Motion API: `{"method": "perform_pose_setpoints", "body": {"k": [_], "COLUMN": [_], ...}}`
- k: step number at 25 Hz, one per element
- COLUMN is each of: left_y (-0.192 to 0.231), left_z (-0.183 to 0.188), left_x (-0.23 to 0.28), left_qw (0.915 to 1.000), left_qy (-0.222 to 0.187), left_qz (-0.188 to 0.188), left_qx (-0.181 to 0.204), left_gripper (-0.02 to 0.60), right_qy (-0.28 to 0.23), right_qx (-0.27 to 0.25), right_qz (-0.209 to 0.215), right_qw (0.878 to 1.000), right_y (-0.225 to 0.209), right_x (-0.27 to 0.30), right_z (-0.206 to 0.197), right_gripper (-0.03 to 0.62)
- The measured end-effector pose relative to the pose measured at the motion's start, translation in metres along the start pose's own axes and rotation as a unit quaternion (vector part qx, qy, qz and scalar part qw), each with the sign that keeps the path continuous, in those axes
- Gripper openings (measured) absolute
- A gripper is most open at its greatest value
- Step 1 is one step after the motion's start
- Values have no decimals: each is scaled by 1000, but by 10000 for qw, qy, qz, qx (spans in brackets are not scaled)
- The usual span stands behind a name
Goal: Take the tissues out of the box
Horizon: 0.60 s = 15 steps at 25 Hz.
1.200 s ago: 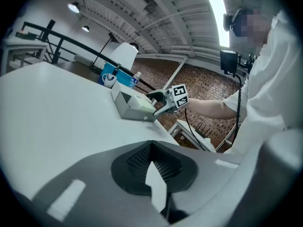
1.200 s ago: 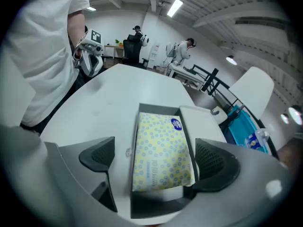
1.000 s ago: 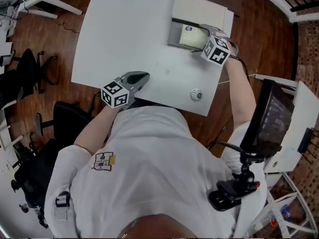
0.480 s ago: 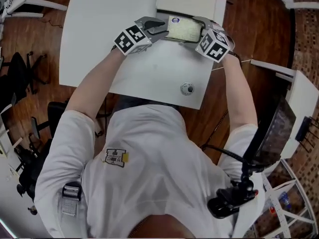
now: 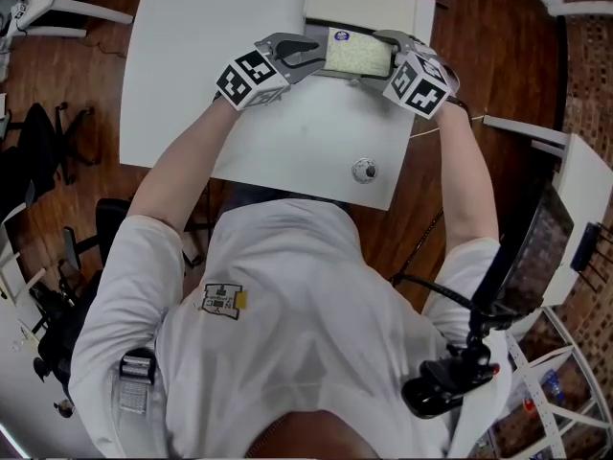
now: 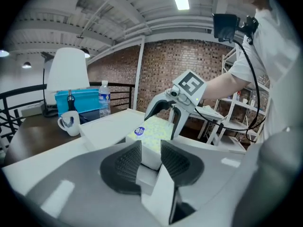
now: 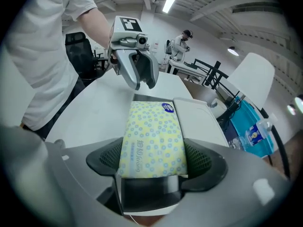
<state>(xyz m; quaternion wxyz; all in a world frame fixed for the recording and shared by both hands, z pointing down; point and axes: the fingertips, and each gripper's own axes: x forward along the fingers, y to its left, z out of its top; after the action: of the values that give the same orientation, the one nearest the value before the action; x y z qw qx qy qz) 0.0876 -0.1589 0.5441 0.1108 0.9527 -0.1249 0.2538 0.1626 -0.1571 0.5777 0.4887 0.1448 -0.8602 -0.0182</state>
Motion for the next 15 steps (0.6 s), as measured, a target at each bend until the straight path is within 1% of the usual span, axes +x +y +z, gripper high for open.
{"method": "perform_pose_setpoints", "body": {"k": [3, 7, 11, 15], "left_y": [3, 3, -3, -12], "left_z": [11, 14, 1, -15], "left_x": [-18, -31, -26, -11], "left_qw": [9997, 9993, 9995, 9991], "left_qy": [-215, -309, -126, 144], "left_qz": [44, 10, -121, -291], "left_qx": [67, 185, 253, 271], "left_gripper": [116, 115, 115, 115], "right_qy": [169, 333, 461, 363], "right_qx": [-119, -129, 32, 175], "right_qz": [-214, -357, -340, -176], "right_qw": [9996, 9987, 9984, 9990], "right_y": [-6, -10, -2, 4], "right_x": [-7, -9, 3, 9], "right_z": [4, 3, -9, -10], "right_gripper": [387, 388, 387, 390]}}
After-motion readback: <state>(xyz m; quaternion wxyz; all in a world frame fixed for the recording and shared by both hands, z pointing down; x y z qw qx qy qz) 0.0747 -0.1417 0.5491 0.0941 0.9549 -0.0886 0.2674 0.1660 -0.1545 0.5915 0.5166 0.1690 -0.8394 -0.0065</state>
